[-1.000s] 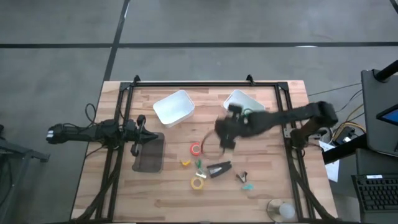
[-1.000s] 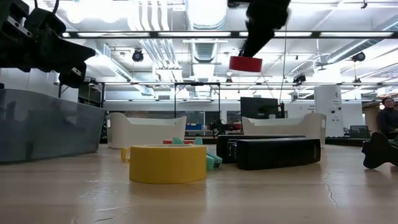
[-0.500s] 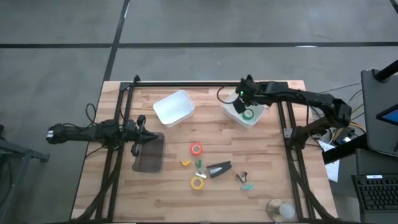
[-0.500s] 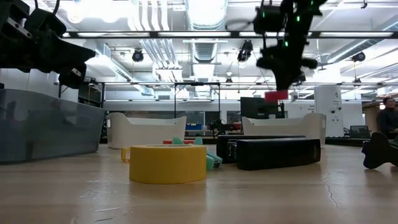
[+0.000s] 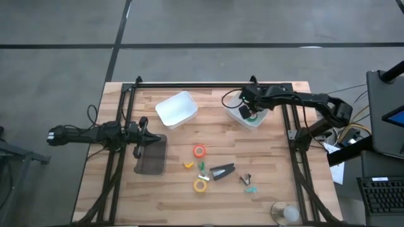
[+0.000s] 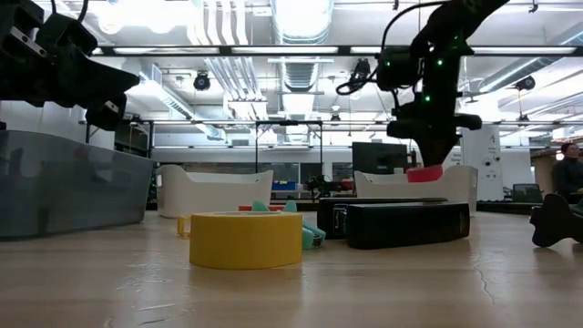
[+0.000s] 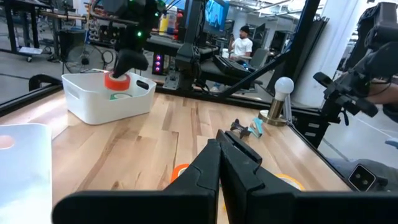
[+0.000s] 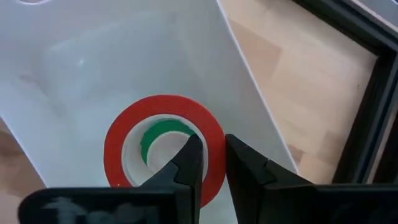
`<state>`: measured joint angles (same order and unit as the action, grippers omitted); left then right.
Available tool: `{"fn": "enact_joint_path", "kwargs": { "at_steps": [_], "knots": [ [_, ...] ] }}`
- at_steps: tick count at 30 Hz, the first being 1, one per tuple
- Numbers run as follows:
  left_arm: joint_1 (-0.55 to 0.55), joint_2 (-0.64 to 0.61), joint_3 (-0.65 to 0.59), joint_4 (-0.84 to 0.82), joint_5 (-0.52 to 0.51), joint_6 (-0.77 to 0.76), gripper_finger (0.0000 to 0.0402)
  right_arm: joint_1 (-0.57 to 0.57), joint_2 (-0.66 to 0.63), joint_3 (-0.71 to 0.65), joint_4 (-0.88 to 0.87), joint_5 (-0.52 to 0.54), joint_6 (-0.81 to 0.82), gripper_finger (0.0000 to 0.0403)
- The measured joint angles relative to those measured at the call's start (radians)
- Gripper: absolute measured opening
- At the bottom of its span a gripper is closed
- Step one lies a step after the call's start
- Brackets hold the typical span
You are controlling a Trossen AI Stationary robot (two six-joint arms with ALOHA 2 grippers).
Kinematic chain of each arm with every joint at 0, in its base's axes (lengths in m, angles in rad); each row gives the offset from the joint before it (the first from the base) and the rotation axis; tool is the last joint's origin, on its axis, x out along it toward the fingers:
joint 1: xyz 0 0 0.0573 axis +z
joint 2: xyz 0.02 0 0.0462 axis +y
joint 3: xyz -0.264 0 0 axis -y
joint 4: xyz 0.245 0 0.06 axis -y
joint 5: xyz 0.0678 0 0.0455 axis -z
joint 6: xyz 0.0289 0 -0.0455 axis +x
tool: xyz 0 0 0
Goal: Pick and place Stapler, Stapler remover, tape
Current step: Put the red tape into the right white bin
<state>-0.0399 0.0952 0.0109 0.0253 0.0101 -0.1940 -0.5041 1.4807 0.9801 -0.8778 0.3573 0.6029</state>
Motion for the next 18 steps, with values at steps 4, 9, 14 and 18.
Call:
{"fn": "enact_joint_path", "kwargs": {
  "at_steps": [4, 9, 14, 18],
  "knots": [
    [0.0, 0.0, 0.0, 0.0, 0.0, 0.0, 0.0012, -0.004, 0.043, -0.003, 0.006, 0.008, 0.0, 0.0054],
    [0.0, 0.0, 0.0, 0.0, 0.0, 0.0, 0.0012, -0.003, 0.089, 0.0, 0.007, 0.008, 0.0, 0.006],
    [0.0, 0.0, 0.0, 0.0, 0.0, 0.0, 0.0012, -0.003, 0.115, 0.005, 0.008, 0.01, -0.012, 0.0085],
    [0.0, 0.0, 0.0, 0.0, 0.0, 0.0, 0.0012, -0.003, 0.117, 0.005, 0.008, 0.011, -0.017, 0.0116]
  ]
}}
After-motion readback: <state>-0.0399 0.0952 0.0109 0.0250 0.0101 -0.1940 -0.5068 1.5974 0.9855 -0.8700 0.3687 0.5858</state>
